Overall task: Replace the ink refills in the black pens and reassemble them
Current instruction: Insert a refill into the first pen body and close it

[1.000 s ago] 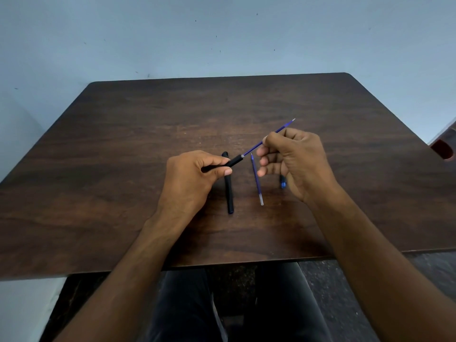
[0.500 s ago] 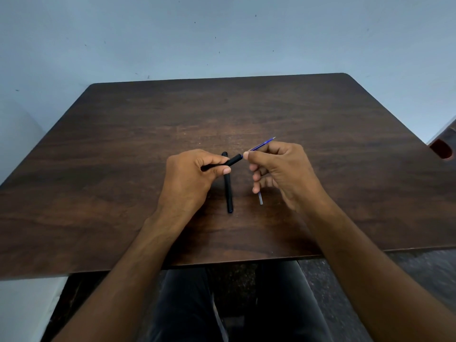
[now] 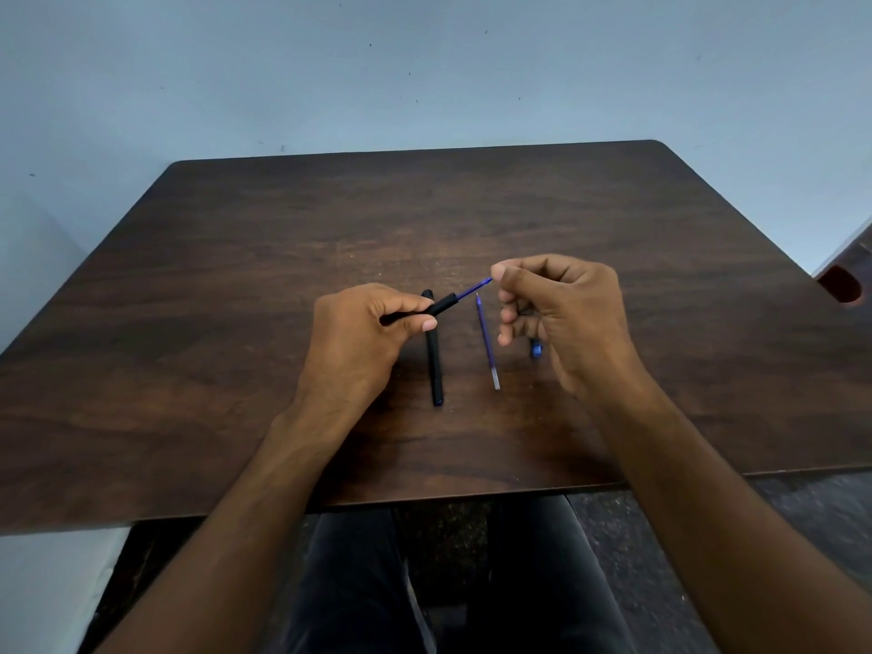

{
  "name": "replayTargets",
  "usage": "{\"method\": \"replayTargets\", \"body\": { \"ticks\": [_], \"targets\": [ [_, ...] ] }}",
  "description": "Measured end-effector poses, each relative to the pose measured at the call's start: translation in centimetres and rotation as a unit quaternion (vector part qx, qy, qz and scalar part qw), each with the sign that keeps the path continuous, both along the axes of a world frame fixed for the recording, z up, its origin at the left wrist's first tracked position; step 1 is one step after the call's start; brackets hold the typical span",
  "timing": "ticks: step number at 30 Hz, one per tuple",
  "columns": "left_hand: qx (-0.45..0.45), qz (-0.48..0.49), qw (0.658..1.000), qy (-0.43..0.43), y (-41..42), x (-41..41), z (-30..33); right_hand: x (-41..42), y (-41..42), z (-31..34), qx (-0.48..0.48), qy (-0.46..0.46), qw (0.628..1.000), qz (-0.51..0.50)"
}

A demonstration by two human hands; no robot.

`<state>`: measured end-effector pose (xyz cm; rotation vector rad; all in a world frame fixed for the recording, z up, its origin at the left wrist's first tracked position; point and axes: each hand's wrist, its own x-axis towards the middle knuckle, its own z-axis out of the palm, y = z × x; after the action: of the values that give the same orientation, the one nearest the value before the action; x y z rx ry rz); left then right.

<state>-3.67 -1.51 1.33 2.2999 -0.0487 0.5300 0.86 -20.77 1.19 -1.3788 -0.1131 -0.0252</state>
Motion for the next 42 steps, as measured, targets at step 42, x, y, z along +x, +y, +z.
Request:
{"method": "replayTargets", "body": {
  "ticks": [42],
  "targets": [
    [0.024,-0.009,0.999,-0.031,-0.9,0.4,-0.7,1.4,-2.2,1.9,-0.484,0.246,0.84,-0.017]
  ]
}}
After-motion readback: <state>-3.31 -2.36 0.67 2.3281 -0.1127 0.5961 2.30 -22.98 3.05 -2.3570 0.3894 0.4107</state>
